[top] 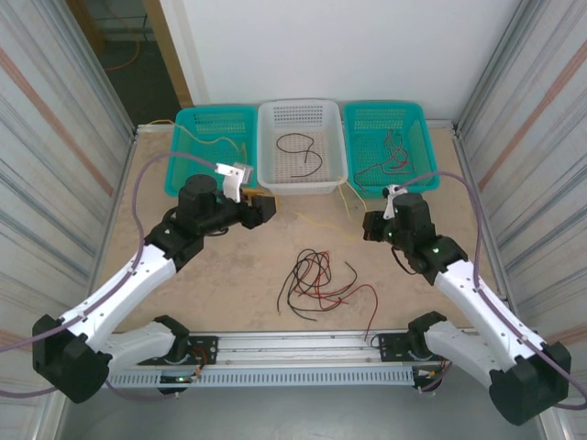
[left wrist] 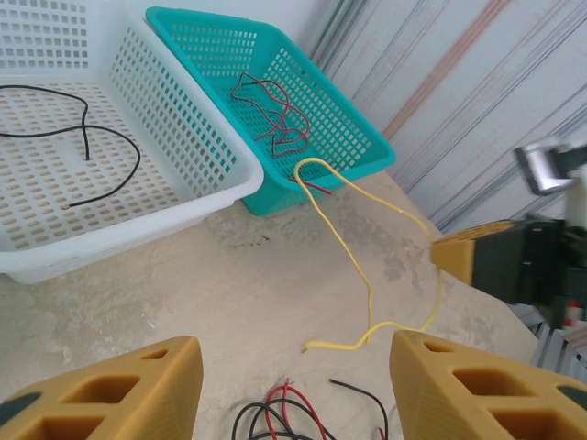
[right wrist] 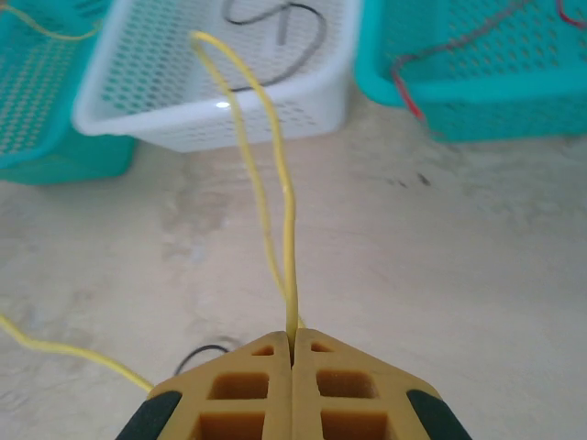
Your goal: Untangle the cables
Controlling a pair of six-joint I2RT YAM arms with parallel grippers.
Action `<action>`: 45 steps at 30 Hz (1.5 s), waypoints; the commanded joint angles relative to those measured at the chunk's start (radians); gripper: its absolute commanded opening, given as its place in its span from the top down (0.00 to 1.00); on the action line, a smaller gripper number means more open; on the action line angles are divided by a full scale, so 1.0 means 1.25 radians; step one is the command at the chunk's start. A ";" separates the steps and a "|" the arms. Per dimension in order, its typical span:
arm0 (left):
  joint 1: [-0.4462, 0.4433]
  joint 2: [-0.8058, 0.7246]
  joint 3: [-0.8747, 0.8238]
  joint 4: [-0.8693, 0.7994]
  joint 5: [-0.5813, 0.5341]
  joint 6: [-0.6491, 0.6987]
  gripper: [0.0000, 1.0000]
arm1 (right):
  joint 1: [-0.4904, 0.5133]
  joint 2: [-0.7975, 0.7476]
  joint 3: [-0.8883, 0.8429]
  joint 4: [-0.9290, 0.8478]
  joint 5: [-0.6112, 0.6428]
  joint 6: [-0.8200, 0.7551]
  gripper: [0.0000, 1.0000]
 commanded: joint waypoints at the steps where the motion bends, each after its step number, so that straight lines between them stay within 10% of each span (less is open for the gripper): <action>1: 0.006 0.020 0.022 0.022 0.047 0.002 0.42 | 0.060 -0.004 0.082 -0.034 -0.032 -0.053 1.00; 16: 0.091 0.002 -0.002 0.332 0.362 -0.138 0.34 | 0.259 0.137 0.338 -0.034 -0.086 -0.116 1.00; 30: 0.092 0.025 0.010 0.284 0.329 -0.107 0.58 | 0.272 0.129 0.341 0.024 -0.086 -0.073 1.00; 37: 0.092 0.030 0.004 0.310 0.350 -0.126 0.54 | 0.263 0.144 0.351 0.037 -0.061 -0.042 1.00; 45: 0.092 0.044 -0.002 0.344 0.359 -0.152 0.95 | 0.262 0.151 0.352 0.069 -0.080 -0.022 1.00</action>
